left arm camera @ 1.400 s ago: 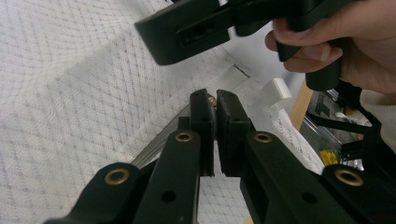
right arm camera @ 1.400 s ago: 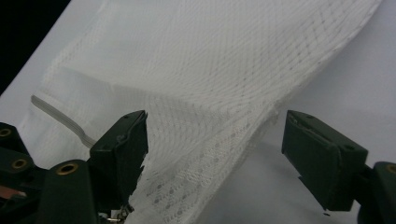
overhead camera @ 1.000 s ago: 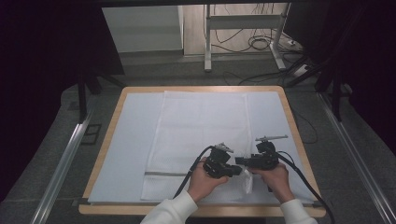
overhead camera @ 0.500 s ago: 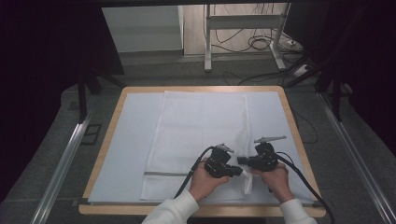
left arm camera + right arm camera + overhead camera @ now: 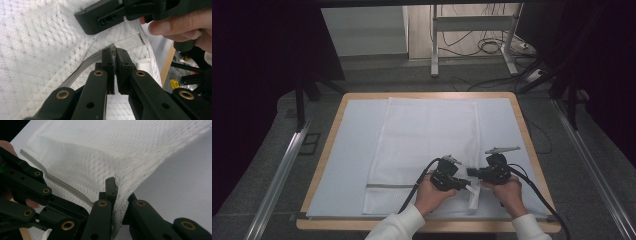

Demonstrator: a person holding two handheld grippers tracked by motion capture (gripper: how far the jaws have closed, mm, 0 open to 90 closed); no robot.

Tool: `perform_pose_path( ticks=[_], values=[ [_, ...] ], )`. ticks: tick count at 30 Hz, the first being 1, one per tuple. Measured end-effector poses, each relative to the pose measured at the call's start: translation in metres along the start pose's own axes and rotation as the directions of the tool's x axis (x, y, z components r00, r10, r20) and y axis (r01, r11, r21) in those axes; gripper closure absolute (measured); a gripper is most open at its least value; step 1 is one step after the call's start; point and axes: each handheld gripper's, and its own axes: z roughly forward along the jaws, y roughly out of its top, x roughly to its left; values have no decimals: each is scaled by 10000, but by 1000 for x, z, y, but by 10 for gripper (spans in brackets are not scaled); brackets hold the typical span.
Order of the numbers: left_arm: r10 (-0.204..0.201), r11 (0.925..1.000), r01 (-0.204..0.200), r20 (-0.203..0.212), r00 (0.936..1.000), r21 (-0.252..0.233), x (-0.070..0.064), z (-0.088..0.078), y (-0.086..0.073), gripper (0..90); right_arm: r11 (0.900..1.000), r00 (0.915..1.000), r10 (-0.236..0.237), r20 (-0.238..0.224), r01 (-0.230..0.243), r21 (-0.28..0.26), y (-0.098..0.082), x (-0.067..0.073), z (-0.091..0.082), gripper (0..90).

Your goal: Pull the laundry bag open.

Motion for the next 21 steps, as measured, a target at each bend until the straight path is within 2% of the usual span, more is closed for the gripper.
perform_pose_path(
  ticks=[11,21],
  values=[
    [-17,10000,17,-40,10000,17,1,3,-2,869,9996,9999,-73,147,77,-253,-5,0,-5,880],
    [12,10000,-12,-210,9998,5,6,-1,-2,869,9997,9998,-57,186,62,-241,-5,-1,-4,880]
  ],
)
